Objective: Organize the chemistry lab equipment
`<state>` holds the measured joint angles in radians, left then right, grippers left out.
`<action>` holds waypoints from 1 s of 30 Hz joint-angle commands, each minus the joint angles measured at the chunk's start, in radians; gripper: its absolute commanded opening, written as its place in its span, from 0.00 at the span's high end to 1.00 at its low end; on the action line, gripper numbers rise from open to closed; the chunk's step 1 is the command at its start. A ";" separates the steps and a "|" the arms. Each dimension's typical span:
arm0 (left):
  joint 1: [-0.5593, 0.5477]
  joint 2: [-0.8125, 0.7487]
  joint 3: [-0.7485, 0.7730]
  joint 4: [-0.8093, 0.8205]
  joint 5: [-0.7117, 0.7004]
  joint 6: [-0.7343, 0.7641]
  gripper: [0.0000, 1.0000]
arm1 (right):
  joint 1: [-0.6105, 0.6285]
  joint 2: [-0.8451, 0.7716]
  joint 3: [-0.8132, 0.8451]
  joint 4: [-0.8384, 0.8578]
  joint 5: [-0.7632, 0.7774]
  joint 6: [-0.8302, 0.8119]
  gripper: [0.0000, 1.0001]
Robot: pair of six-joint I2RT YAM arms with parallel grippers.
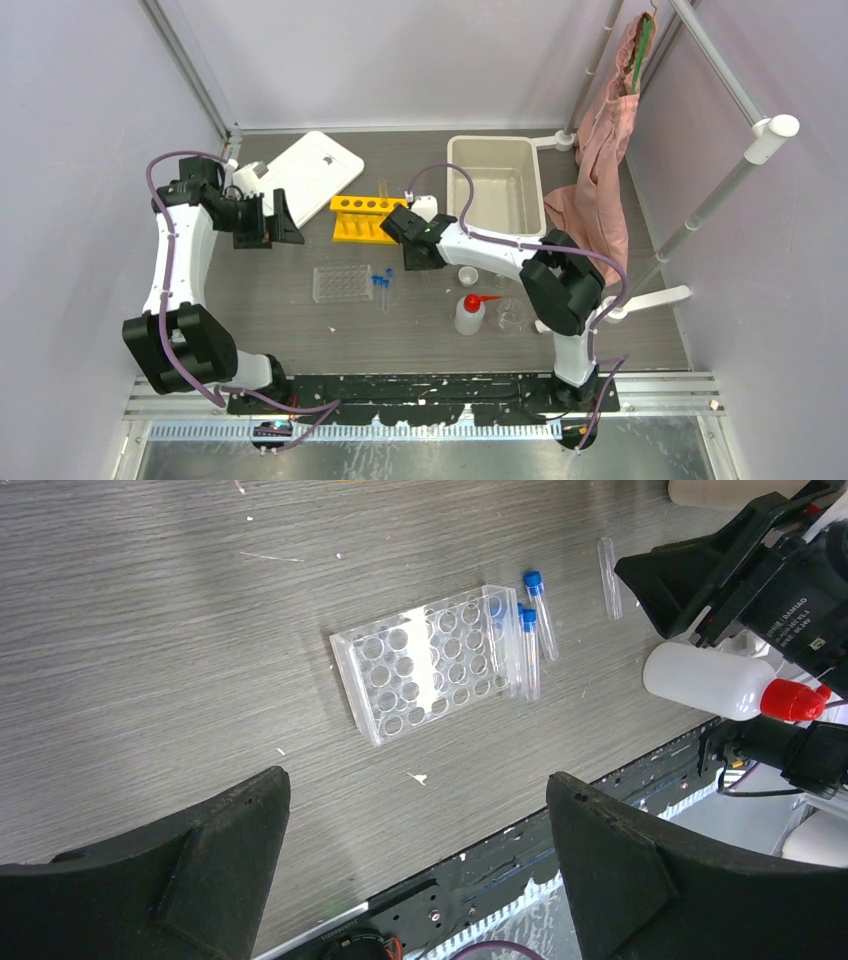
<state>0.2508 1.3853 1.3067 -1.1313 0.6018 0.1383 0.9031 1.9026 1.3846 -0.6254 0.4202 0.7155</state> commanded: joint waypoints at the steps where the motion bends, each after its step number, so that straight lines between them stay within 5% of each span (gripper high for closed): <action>1: 0.006 -0.034 0.045 -0.019 0.011 -0.003 0.00 | -0.014 0.010 -0.018 0.039 -0.029 0.031 0.55; 9: 0.006 -0.030 0.062 -0.030 0.015 -0.005 0.00 | -0.026 0.060 -0.046 0.081 -0.086 0.051 0.61; 17: 0.007 -0.037 0.068 -0.041 0.054 -0.007 0.01 | -0.018 0.012 -0.059 0.090 -0.100 0.067 0.97; 30: 0.006 -0.072 0.044 -0.127 0.298 0.117 0.17 | 0.118 -0.172 0.202 0.159 -0.069 0.085 0.99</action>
<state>0.2512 1.3563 1.3369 -1.2015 0.7624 0.1894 0.9932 1.8015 1.4631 -0.5682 0.3279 0.7746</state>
